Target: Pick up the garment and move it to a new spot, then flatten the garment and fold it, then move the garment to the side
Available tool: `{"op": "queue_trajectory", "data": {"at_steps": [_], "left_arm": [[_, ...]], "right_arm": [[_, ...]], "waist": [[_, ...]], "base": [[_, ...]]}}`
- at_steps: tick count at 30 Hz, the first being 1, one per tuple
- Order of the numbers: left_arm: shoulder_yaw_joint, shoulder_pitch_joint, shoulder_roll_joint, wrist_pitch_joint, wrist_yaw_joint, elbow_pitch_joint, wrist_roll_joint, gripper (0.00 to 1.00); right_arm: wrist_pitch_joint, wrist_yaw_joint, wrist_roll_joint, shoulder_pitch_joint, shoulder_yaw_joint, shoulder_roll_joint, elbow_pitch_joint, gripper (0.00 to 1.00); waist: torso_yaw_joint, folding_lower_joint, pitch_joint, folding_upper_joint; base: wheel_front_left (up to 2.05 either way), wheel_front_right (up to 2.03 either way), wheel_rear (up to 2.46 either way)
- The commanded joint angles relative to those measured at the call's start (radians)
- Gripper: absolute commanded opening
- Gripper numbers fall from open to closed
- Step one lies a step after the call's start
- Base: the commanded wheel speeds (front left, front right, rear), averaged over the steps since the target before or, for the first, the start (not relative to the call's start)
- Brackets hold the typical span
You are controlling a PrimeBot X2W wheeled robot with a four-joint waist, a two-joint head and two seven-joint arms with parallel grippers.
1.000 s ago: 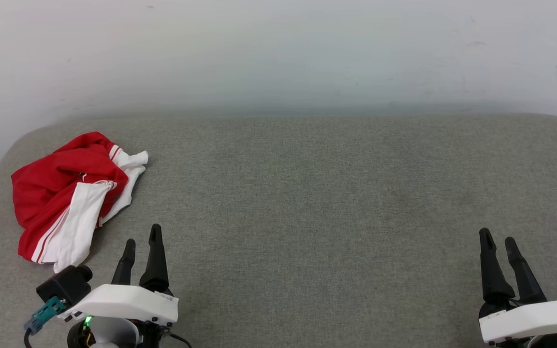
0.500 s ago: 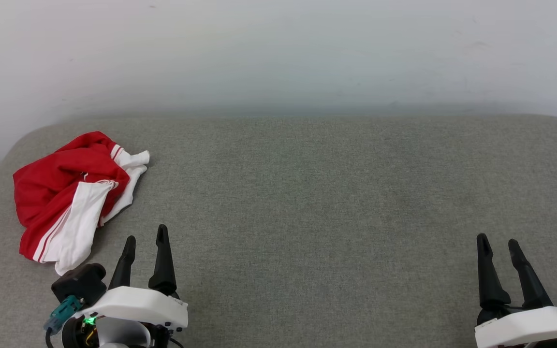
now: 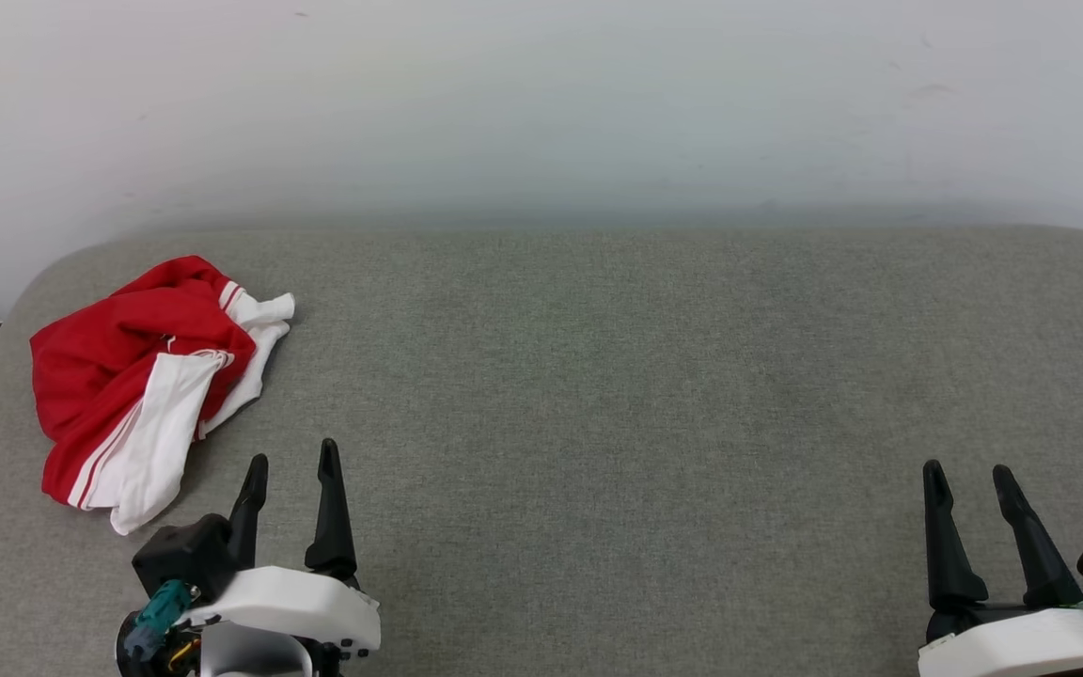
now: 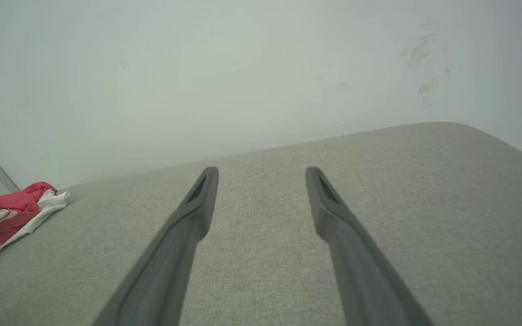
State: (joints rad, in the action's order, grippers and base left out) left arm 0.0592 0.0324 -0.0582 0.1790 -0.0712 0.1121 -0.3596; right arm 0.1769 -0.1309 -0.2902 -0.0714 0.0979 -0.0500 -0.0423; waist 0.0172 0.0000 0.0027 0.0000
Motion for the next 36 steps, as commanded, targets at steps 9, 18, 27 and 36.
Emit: {"op": "queue_trajectory", "data": {"at_steps": [9, 18, 27, 36], "left_arm": [[0.020, -0.009, -0.009, 0.027, -0.003, -0.011, 0.096, 1.00], [0.024, -0.020, -0.008, 0.046, 0.000, 0.000, 0.163, 1.00], [0.025, -0.024, -0.003, 0.064, 0.017, 0.001, 0.217, 1.00], [0.011, -0.029, 0.003, 0.077, 0.037, 0.004, 0.247, 1.00]], "right_arm": [[0.029, 0.000, 0.095, -0.018, -0.005, -0.001, 0.027, 1.00], [0.048, 0.000, 0.156, -0.031, -0.014, -0.001, 0.033, 1.00], [0.065, 0.000, 0.195, -0.043, -0.022, -0.001, 0.045, 1.00], [0.081, 0.000, 0.196, -0.052, -0.022, 0.000, 0.060, 1.00]], "waist": [[0.004, 0.0000, -0.002, 0.0000], [0.004, 0.0000, -0.006, 0.0000], [0.007, 0.0000, -0.006, 0.0000], [0.010, 0.0000, -0.007, 0.0000]], "base": [[0.00, 0.00, 0.00], [0.00, 0.00, 0.00], [0.00, 0.00, 0.00], [0.00, 0.00, 0.00]]}}
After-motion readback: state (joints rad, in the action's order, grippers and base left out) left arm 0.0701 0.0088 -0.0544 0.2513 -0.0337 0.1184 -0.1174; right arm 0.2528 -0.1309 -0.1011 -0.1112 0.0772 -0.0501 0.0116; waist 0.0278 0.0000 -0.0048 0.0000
